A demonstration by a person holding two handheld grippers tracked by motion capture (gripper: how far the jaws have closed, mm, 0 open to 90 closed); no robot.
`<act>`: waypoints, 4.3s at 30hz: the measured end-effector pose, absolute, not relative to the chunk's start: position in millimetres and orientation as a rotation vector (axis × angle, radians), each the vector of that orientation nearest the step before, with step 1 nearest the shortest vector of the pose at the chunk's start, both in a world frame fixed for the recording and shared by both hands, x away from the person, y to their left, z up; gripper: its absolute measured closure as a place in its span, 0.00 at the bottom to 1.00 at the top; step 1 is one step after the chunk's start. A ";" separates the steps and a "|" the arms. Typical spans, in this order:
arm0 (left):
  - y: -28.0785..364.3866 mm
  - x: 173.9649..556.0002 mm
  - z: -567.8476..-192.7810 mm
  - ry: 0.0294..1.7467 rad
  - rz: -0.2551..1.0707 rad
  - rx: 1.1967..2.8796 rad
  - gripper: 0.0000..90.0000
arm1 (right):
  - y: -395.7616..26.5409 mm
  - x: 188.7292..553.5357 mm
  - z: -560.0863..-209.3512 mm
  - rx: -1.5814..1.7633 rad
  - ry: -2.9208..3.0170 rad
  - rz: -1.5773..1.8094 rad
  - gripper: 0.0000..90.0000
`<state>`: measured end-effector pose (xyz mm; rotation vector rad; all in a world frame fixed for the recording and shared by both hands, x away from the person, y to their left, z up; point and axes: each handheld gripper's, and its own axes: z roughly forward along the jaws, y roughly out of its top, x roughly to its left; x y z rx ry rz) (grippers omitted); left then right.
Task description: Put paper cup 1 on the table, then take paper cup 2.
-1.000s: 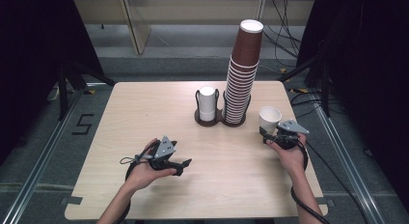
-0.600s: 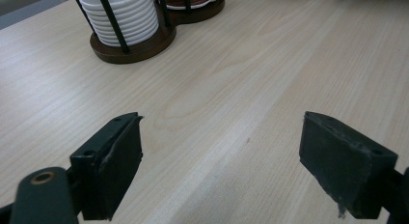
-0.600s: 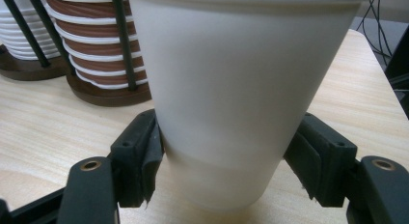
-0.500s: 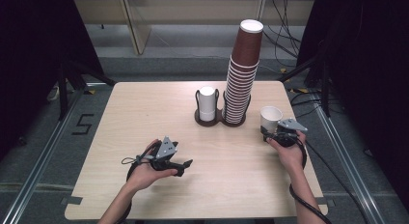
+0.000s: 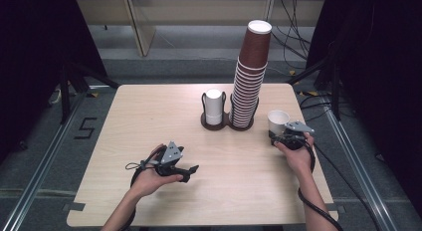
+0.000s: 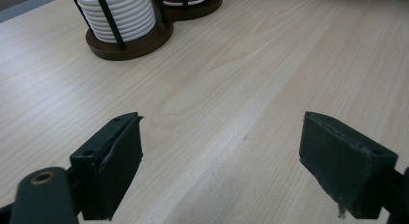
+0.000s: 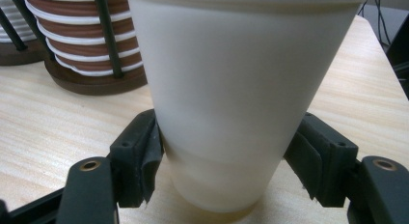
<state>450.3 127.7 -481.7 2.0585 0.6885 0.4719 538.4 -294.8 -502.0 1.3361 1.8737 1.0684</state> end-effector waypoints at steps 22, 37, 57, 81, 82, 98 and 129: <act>124.3 449.1 -485.8 0.694 0.443 2.045 0.16 | -292.9 532.2 -502.4 1.452 1.925 0.996 0.01; 117.2 456.1 -480.2 0.701 0.474 1.968 0.16 | -305.1 505.4 -489.7 1.349 1.935 1.032 0.01; 113.3 475.1 -452.8 0.717 0.487 1.845 0.16 | -296.3 495.9 -432.0 1.226 1.827 1.101 0.01; 20.2 571.3 -348.4 0.566 0.545 1.738 0.00 | -252.7 537.6 -320.6 1.079 1.769 1.291 0.01; 16.3 575.1 -345.7 0.565 0.542 1.737 0.00 | -251.2 540.4 -316.3 1.081 1.765 1.299 0.01; -20.0 616.4 -317.8 0.565 0.499 1.691 0.00 | -228.7 580.0 -260.0 1.015 1.772 1.360 0.01; -28.8 640.9 -311.6 0.623 0.404 1.661 0.08 | -201.3 622.5 -249.8 1.027 1.818 1.418 0.10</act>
